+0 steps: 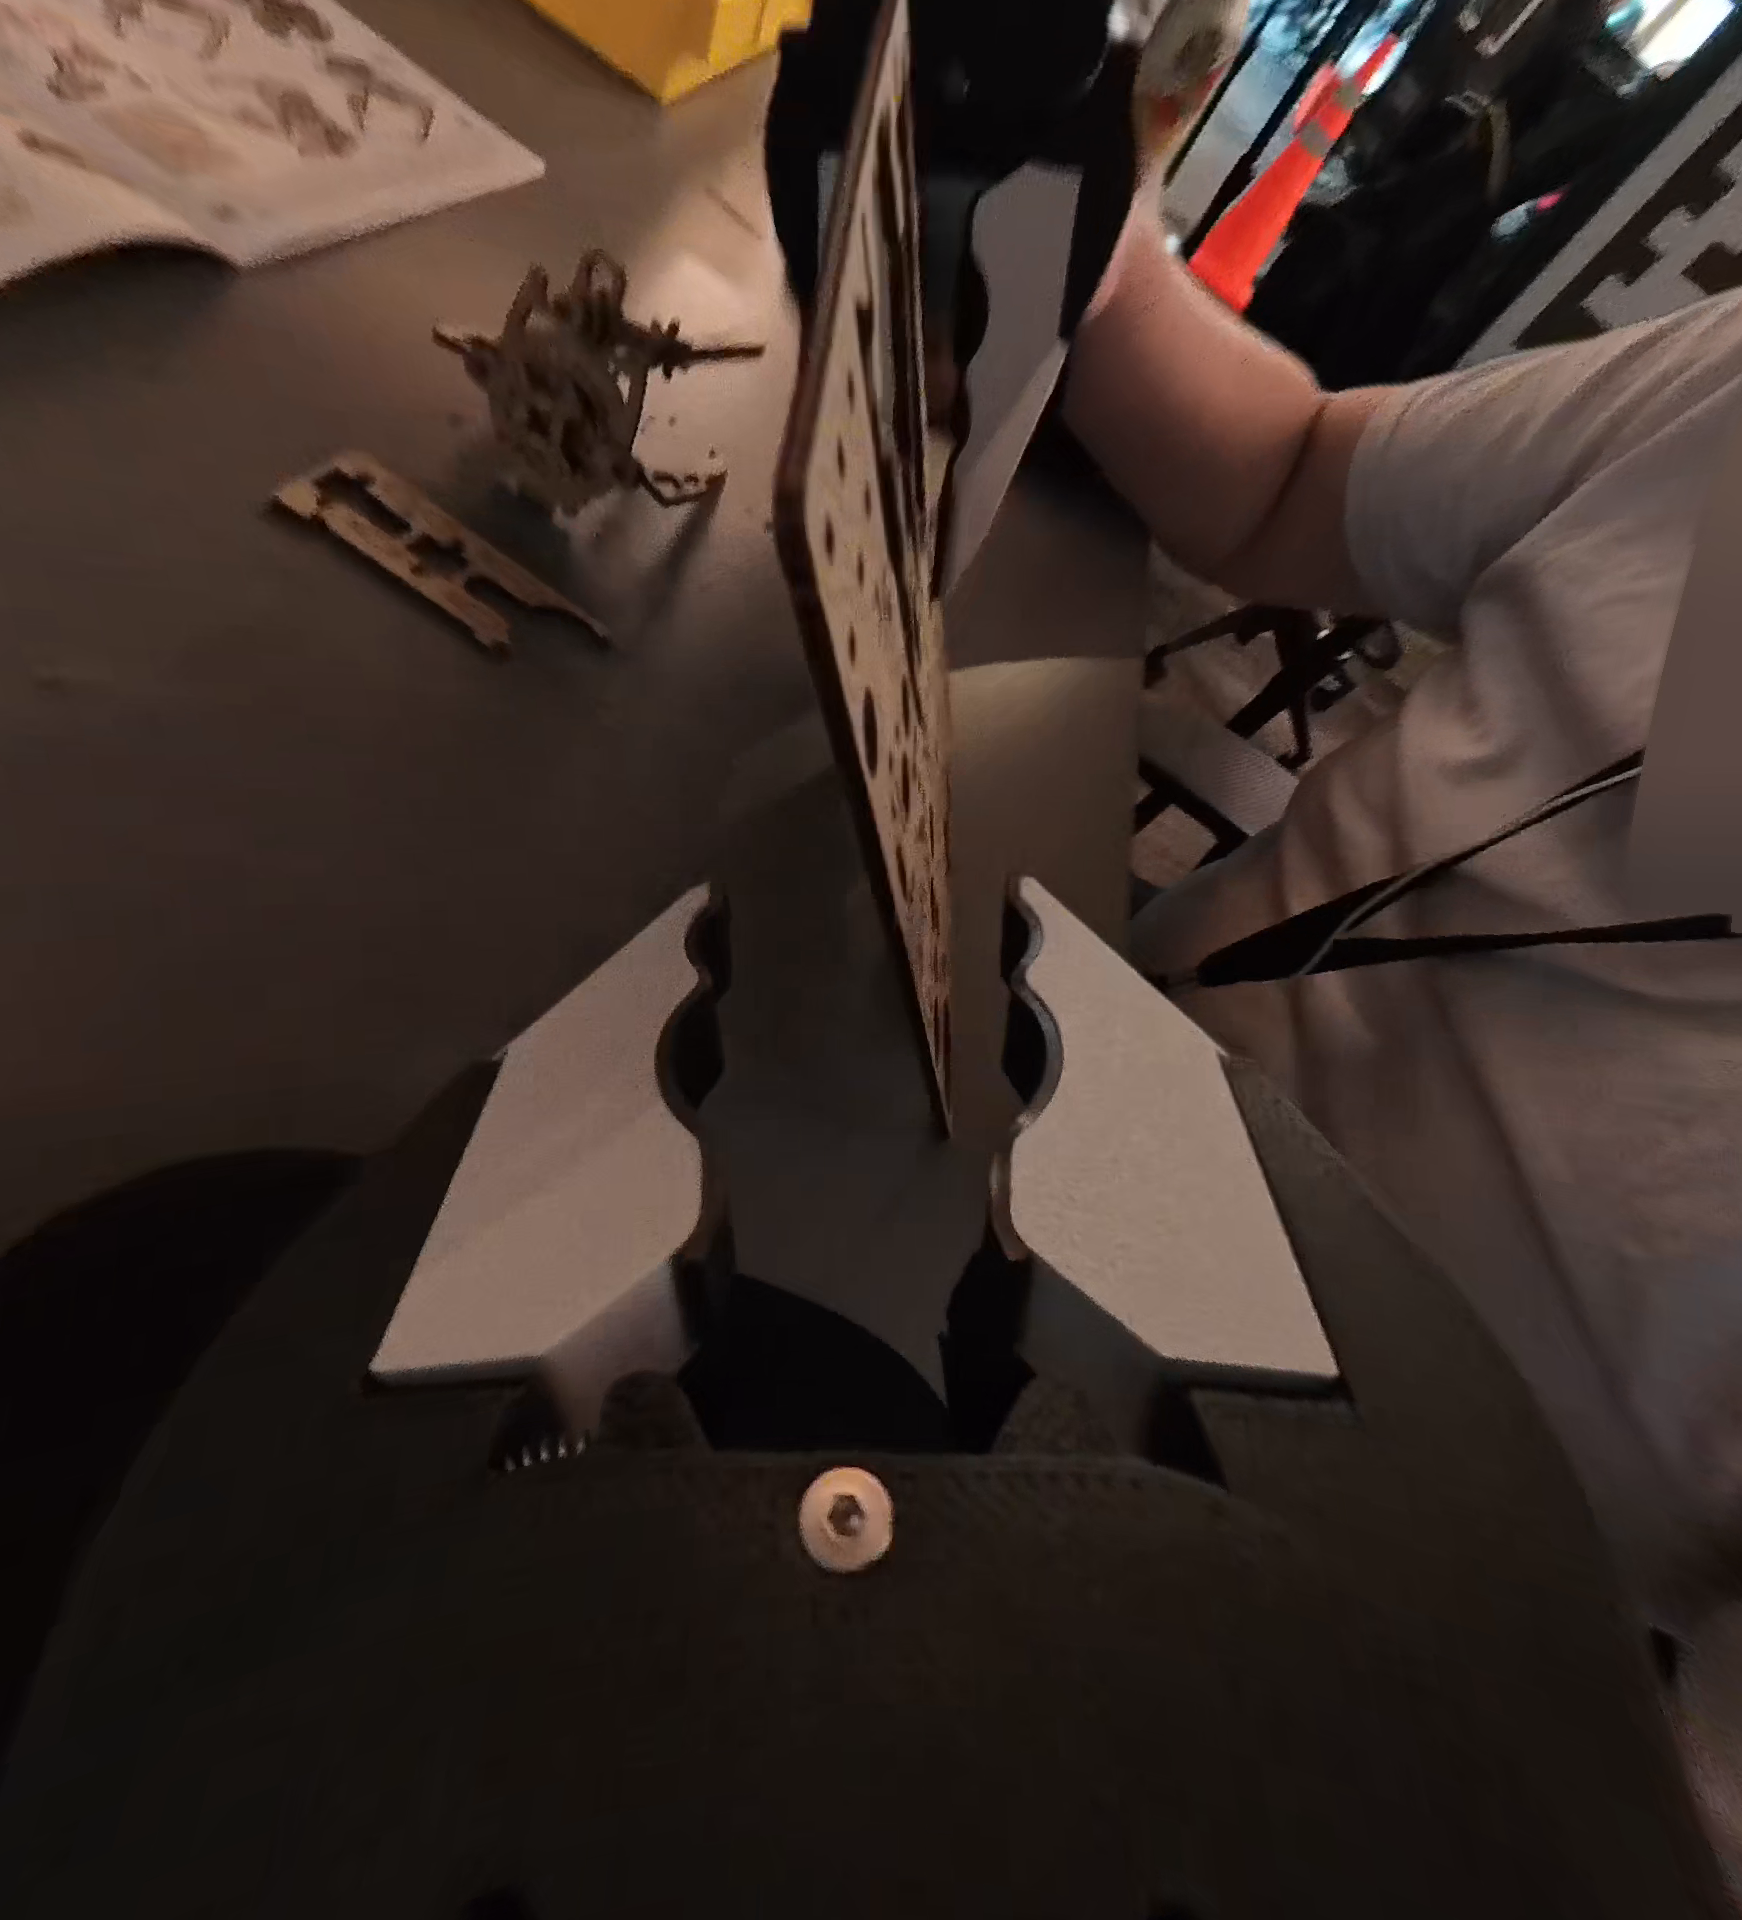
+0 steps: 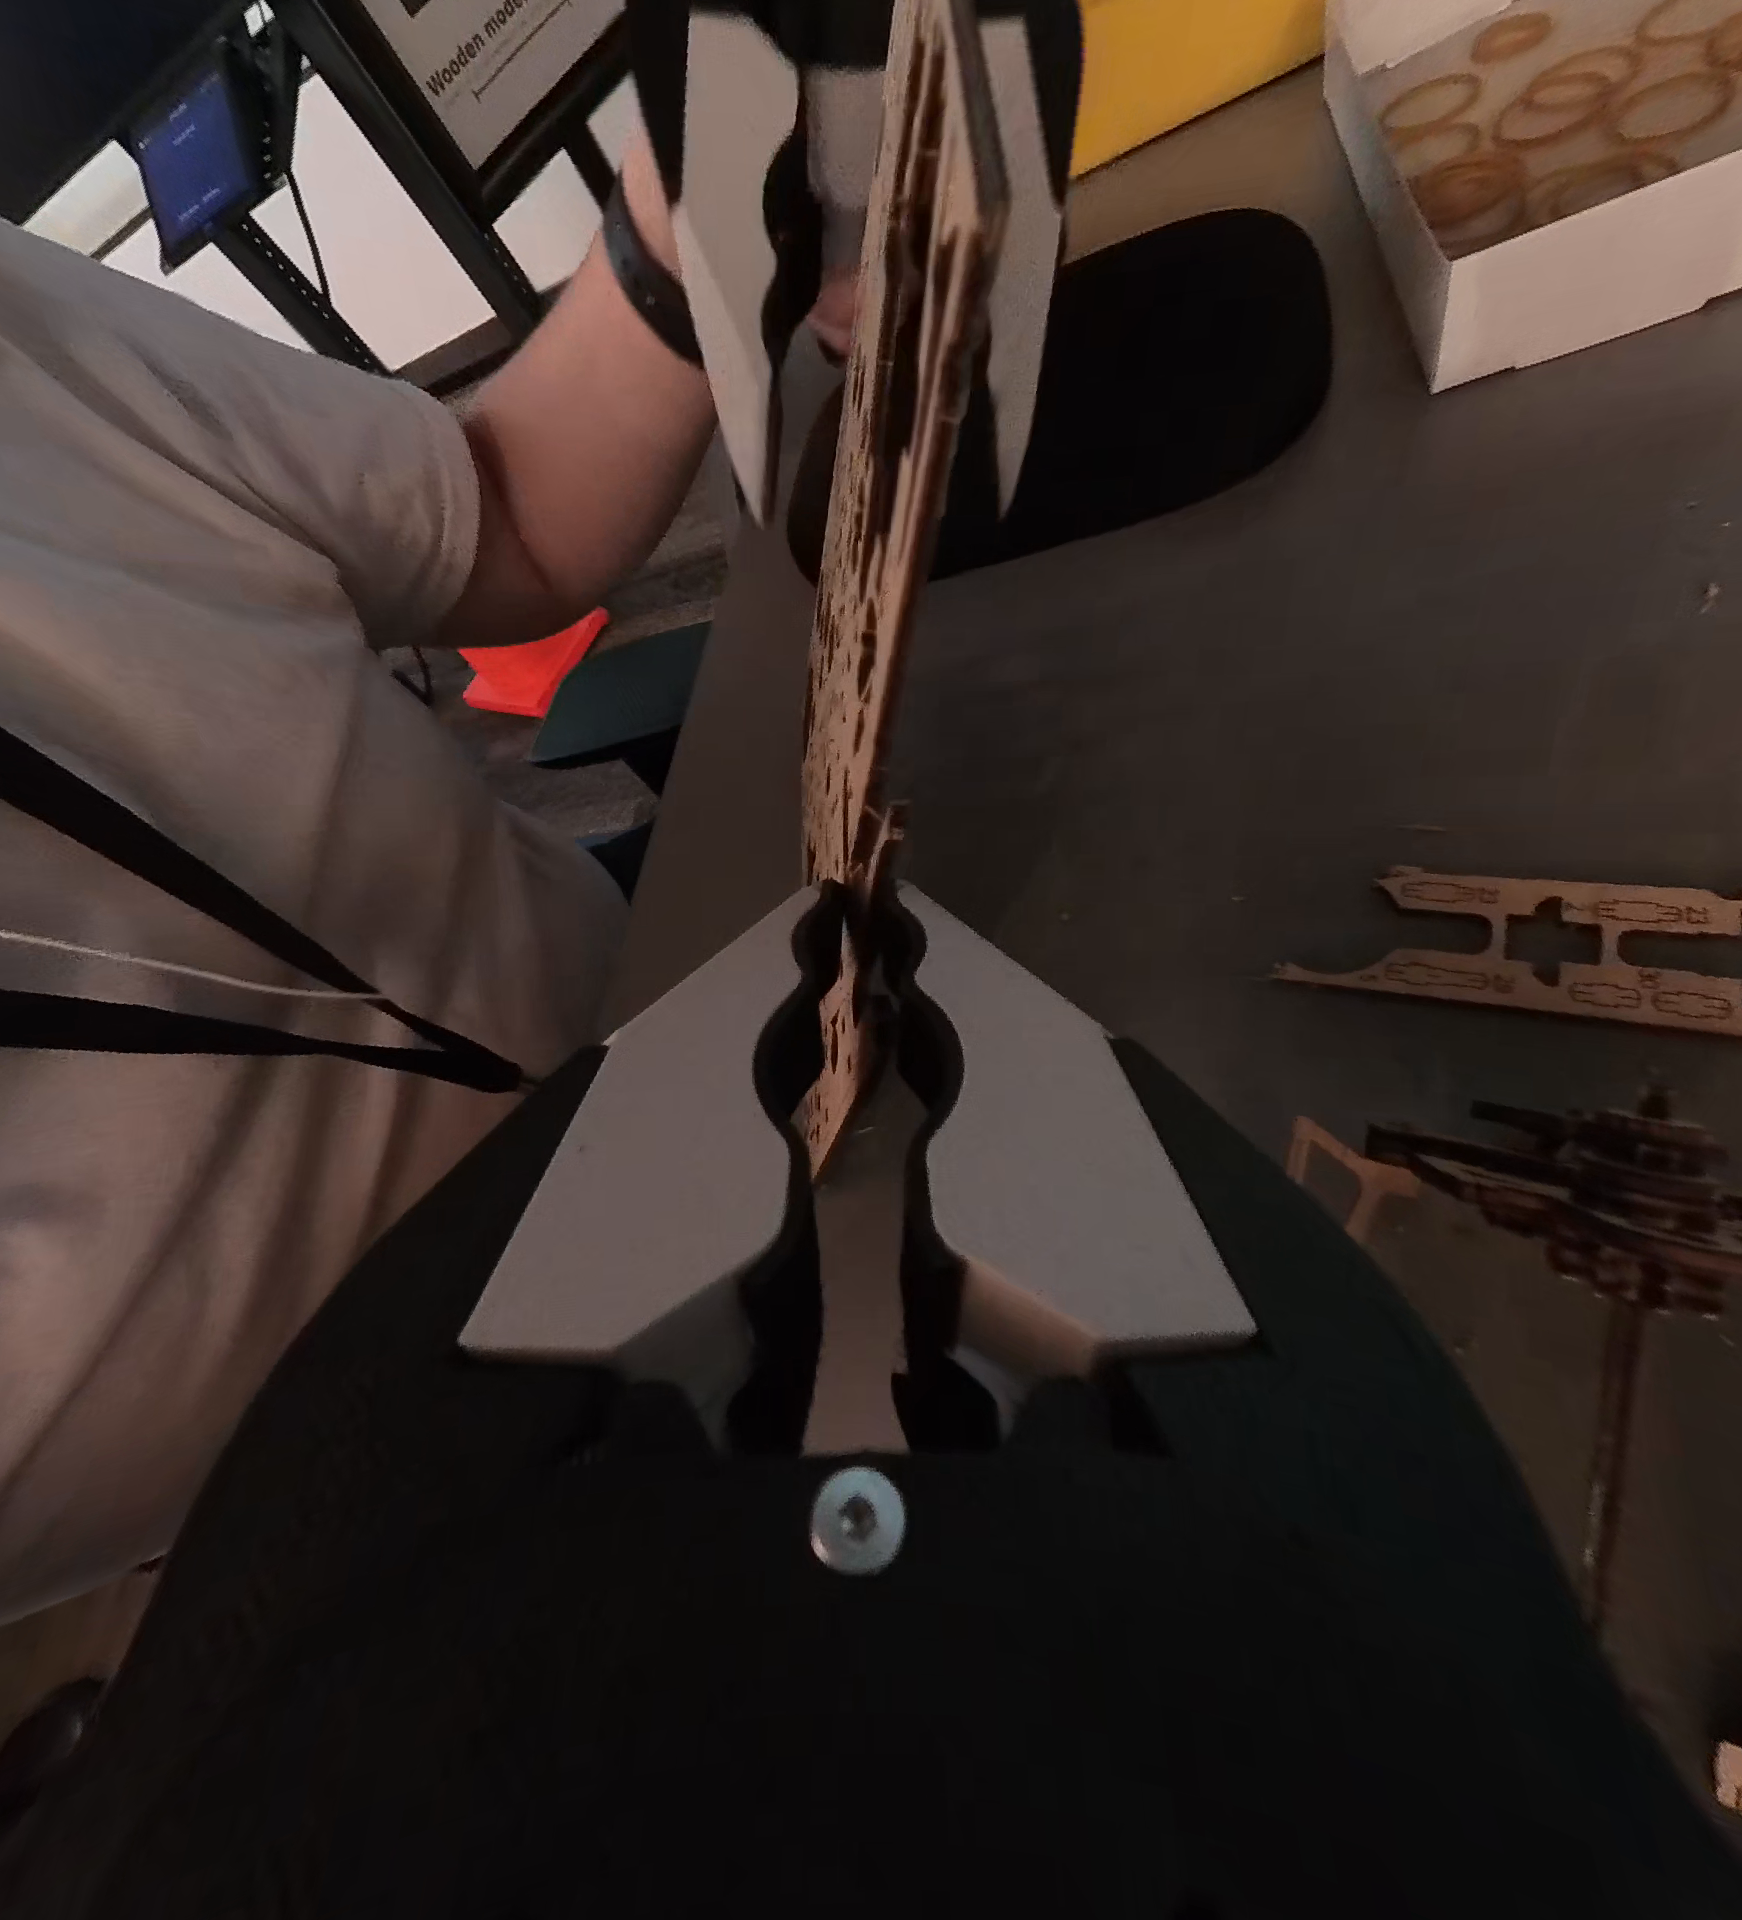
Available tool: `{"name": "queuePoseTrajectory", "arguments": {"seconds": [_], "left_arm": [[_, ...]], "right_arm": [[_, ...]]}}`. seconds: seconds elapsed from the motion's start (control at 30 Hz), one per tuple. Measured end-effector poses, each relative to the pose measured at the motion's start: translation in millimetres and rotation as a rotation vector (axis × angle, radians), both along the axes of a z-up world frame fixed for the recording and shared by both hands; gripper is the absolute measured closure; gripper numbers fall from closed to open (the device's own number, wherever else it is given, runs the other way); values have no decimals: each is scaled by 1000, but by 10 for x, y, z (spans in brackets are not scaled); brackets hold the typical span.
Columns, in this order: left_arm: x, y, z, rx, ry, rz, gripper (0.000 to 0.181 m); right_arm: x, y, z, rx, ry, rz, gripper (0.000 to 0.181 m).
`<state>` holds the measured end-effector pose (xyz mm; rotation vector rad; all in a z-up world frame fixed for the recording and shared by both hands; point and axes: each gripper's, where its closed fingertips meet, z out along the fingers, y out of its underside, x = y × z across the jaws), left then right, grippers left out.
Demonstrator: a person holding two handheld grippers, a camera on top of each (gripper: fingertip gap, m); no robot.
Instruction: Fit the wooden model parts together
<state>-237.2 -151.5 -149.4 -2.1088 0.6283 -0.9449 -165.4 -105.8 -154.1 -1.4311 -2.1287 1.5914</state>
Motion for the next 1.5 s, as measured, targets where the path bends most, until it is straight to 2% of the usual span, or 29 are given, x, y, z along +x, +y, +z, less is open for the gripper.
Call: {"name": "queuePoseTrajectory", "arguments": {"seconds": [0.1,0.23,0.37,0.43,0.63,1.0,1.27,1.4,1.5], "left_arm": [[99,-3,-147,-32,3,11,138],[217,33,-117,-86,-122,-31,150],[201,87,-260,-133,-28,-69,153],[202,116,-292,-137,14,-99,161],[210,187,-250,-139,-11,-195,178],[176,206,-244,-187,-109,-186,179],[150,202,-219,-137,-109,-164,179],[175,158,-230,-98,-72,-189,178],[192,138,-235,-80,-56,-196,179]], "right_arm": [[-25,30,-24,1,-7,-21,174],[-62,74,-52,0,-20,-55,173],[-81,98,-45,-1,-15,-74,174],[-86,114,-48,-8,-16,-84,174],[-109,191,-52,-50,-24,-118,174],[-116,201,-70,0,1,-122,172],[-233,182,44,210,117,-203,135],[-295,152,0,274,116,-244,119],[-329,130,-83,321,105,-294,114]]}}
